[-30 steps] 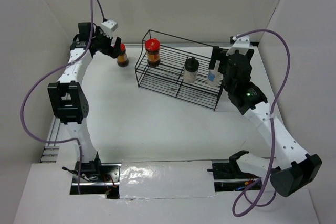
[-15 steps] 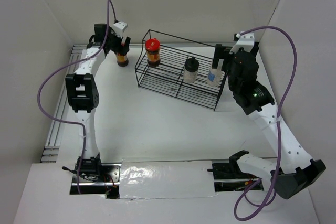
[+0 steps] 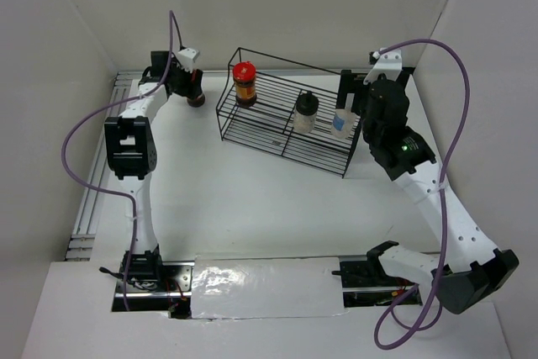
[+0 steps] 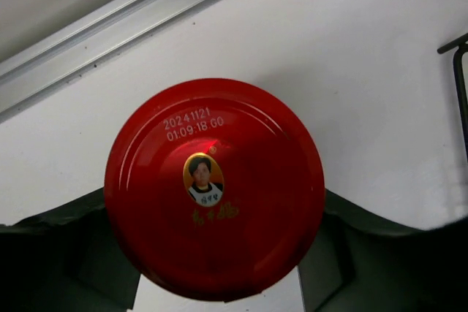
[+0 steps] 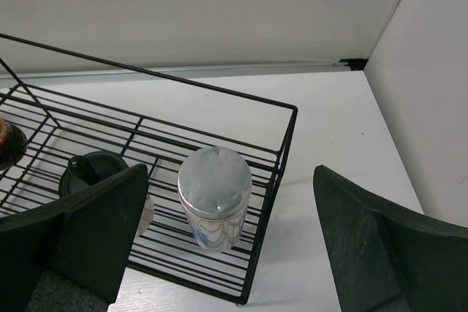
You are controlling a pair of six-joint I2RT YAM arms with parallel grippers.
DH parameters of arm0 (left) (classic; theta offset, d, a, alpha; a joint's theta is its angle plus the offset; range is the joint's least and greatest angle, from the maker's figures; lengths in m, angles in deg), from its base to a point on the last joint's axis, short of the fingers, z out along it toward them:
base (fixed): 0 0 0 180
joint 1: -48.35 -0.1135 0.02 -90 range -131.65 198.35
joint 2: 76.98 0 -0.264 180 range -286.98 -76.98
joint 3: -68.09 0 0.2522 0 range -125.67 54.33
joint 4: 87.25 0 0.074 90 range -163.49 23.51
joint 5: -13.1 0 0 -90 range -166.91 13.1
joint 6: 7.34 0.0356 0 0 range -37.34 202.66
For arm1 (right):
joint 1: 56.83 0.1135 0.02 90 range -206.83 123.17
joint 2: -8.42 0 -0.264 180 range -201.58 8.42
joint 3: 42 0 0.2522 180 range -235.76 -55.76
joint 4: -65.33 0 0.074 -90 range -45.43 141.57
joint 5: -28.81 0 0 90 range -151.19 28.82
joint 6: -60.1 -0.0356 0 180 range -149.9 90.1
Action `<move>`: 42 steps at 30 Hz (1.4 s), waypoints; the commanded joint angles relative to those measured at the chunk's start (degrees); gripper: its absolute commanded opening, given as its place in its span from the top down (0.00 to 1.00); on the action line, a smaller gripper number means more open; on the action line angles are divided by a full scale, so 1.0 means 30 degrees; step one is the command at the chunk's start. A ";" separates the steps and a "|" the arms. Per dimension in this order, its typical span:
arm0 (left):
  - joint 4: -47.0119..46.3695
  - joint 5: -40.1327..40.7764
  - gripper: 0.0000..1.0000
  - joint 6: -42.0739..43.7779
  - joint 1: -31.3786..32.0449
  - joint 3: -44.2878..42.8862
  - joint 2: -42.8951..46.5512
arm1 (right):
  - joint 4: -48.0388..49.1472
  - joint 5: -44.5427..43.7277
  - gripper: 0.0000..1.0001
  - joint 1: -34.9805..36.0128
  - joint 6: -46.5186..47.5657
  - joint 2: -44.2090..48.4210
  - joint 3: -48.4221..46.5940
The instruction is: Organize the condiment bottles
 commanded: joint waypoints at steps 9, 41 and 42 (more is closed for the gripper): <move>-0.1981 -0.3210 0.82 -0.0709 -0.0213 0.1401 0.3131 | 0.0239 0.0140 0.00 0.0214 0.0209 -0.0072 -0.0601; 1.3964 -1.2509 1.00 0.3013 0.6608 -0.3022 1.2041 | -0.0083 -0.0270 0.00 -0.0195 -0.1695 0.0837 0.0660; 1.3349 -1.2093 1.00 0.2373 0.6846 -0.3110 1.1575 | -0.0171 -0.0299 0.00 -0.0166 -0.1783 0.0924 0.0689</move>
